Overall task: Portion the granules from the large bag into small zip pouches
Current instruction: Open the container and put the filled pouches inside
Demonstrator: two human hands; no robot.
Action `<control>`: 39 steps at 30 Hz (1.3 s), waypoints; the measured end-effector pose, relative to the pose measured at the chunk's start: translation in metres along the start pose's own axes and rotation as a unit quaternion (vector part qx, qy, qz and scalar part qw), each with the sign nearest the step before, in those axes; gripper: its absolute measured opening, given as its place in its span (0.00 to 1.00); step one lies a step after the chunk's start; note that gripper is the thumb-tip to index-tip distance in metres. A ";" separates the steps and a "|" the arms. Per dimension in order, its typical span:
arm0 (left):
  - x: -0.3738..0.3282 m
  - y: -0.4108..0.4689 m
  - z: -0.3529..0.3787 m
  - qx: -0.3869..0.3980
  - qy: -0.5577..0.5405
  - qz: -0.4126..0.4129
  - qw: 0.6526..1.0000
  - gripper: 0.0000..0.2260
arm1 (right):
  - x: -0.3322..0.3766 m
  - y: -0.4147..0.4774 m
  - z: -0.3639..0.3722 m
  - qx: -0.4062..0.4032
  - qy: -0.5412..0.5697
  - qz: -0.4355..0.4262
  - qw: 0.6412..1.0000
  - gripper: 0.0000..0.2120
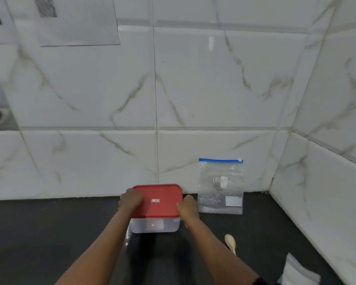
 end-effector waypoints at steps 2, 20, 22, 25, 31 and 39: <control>-0.005 -0.032 0.001 0.024 -0.009 0.023 0.999 0.16 | -0.013 -0.014 -0.013 -0.022 0.004 0.006 1.000 0.07; 0.064 -0.163 0.047 0.130 -0.225 0.071 0.963 0.15 | -0.119 -0.146 -0.059 -0.107 0.000 0.096 0.990 0.23; 0.069 -0.165 0.042 0.120 -0.223 0.076 0.964 0.16 | -0.121 -0.152 -0.056 -0.108 0.004 0.093 0.990 0.26; 0.072 -0.162 0.035 0.106 -0.183 0.107 0.971 0.17 | -0.120 -0.164 -0.059 -0.142 -0.061 0.107 0.982 0.20; 0.081 -0.180 0.051 0.283 -0.142 0.242 0.917 0.27 | -0.028 -0.204 0.007 -0.103 -0.331 -0.211 0.914 0.36; 0.091 -0.207 0.073 0.343 -0.028 0.277 0.897 0.58 | -0.023 -0.196 0.080 -0.054 -0.545 -0.272 0.791 0.31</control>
Point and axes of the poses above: each hand's wrist, its own y-axis towards the middle knuckle, its own z-axis out of the palm, x = y × z, the point moved 10 cm from there along y, towards the middle knuckle, and after that the axes turned 8 degrees about -y, right-handed, at the moved point
